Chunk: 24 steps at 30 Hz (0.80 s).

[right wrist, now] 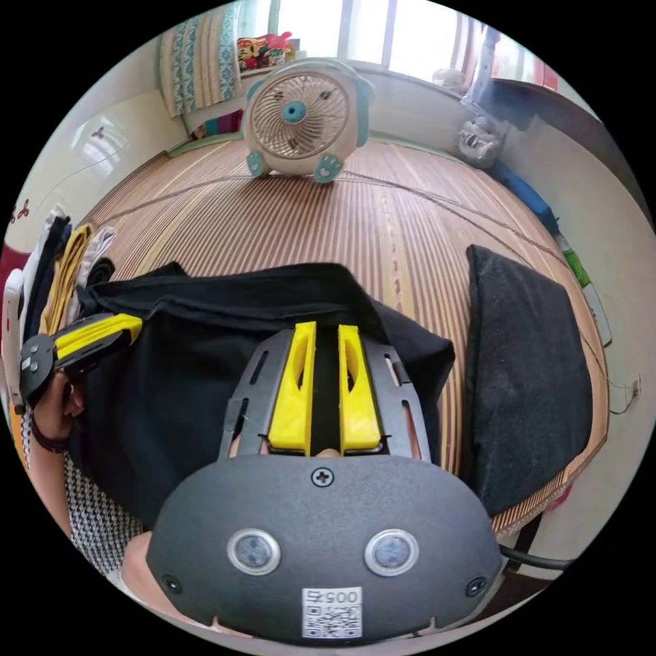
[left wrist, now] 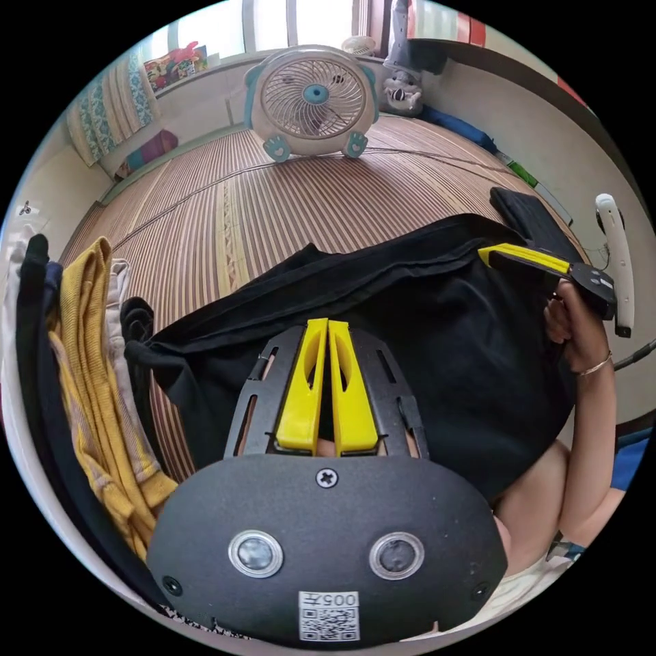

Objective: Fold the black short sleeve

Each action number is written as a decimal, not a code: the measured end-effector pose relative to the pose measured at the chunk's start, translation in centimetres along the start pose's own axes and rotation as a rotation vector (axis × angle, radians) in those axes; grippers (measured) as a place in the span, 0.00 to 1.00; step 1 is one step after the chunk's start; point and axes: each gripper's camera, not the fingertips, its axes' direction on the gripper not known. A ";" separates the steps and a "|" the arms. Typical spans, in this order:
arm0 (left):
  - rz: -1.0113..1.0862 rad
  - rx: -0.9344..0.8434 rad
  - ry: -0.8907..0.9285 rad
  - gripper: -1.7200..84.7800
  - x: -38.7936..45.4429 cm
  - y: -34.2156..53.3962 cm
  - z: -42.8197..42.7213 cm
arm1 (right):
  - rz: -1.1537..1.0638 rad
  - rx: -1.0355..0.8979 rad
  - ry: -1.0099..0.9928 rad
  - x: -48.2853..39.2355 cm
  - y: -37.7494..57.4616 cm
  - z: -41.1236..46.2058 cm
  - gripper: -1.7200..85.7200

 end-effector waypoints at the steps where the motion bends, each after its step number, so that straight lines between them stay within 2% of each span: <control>1: -0.006 0.008 -0.003 0.01 -0.2 -0.2 0.1 | 0.022 0.024 0.010 0.5 -0.7 0.1 0.08; 9: -0.076 0.076 -0.054 0.01 -2.3 -2.7 1.2 | 0.150 0.086 -0.015 2.5 -1.3 0.9 0.07; 15: -0.049 0.167 -0.037 0.01 -1.8 0.6 -2.8 | 0.272 0.235 -0.035 4.5 0.1 -2.1 0.07; 24: -0.025 0.084 -0.028 0.02 -0.3 6.5 -2.1 | 0.051 0.024 -0.133 1.0 0.3 -0.2 0.07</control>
